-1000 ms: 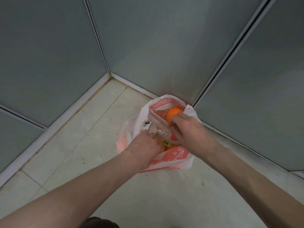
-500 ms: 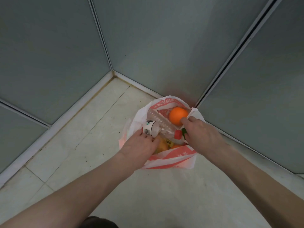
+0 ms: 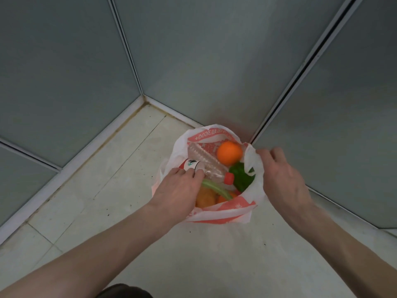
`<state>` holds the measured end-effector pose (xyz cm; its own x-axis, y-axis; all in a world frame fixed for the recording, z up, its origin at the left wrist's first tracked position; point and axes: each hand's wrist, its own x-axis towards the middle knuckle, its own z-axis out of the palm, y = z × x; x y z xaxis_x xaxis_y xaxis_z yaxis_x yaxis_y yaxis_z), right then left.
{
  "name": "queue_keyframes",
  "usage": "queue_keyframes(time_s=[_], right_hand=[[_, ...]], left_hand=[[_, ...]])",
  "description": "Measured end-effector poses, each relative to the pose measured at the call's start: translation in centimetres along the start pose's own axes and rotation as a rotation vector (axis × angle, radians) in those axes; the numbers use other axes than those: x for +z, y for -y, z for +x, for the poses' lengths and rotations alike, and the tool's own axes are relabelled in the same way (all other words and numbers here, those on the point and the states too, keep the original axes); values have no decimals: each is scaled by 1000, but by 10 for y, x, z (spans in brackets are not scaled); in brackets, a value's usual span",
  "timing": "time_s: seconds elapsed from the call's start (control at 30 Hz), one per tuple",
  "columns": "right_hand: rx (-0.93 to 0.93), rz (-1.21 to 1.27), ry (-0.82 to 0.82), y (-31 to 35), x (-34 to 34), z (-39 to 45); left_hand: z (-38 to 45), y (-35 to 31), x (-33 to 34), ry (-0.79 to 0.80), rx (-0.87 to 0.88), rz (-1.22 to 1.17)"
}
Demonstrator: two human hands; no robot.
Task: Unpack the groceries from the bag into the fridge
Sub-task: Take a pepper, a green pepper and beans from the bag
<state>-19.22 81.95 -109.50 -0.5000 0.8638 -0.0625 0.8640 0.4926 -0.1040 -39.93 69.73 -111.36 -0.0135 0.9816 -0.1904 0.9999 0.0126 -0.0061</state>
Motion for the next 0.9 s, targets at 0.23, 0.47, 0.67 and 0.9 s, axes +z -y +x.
queue_keyframes(time_s=[0.23,0.47,0.67,0.9], right_hand=[[-171,-273,-195,-4,-11,11],[-350,319,-2,33,-9,41],[-220,182,236,20,20,62],[-306,-270,269,6,20,49]], left_hand=[[0,-11,-7,-379,-9,-121],[7,-16,-18,-428,-51,-650],[15,-5,12,-228,52,-633],[17,5,43,-24,188,-306]])
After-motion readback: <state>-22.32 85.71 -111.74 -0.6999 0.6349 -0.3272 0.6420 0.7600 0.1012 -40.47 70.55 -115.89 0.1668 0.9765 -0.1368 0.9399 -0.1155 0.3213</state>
